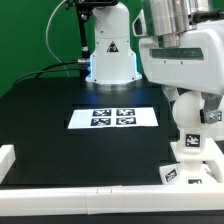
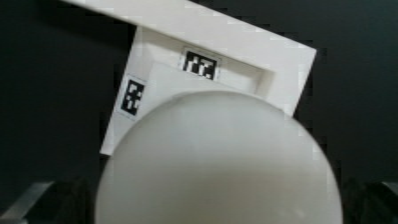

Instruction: Assemble lamp

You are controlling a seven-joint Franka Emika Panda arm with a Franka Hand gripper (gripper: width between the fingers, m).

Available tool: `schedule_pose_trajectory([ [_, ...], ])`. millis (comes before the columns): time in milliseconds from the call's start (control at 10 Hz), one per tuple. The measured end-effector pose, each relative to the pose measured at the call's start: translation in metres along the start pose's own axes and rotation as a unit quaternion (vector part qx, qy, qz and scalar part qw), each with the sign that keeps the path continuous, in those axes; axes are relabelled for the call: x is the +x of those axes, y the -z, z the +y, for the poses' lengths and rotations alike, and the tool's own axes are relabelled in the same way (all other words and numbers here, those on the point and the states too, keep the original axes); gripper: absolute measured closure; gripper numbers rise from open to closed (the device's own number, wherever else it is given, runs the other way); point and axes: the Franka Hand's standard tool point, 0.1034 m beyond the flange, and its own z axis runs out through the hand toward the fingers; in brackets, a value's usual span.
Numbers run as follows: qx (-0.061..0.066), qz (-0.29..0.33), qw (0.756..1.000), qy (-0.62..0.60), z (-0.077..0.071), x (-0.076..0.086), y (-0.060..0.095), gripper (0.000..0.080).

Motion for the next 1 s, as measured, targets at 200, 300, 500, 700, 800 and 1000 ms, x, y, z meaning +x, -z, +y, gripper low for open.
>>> schedule_pose_trajectory([
  [200, -0.001, 0.001, 0.998, 0.067, 0.0004, 0.0009, 0.0000, 0.0101],
  [300, -0.004, 0.003, 0.992, 0.123, 0.0010, 0.0009, -0.0002, 0.0101],
  [500, -0.032, 0.019, 0.939, 0.342, 0.0023, -0.0025, -0.0016, 0.0101],
  [700, -0.034, 0.021, 0.884, 0.466, 0.0015, -0.0029, -0.0024, 0.0101],
  [800, -0.039, 0.017, 0.845, 0.533, 0.0042, 0.0012, -0.0052, 0.0101],
  [1000, -0.049, 0.019, 0.812, 0.581, 0.0046, 0.0013, -0.0068, 0.0101],
])
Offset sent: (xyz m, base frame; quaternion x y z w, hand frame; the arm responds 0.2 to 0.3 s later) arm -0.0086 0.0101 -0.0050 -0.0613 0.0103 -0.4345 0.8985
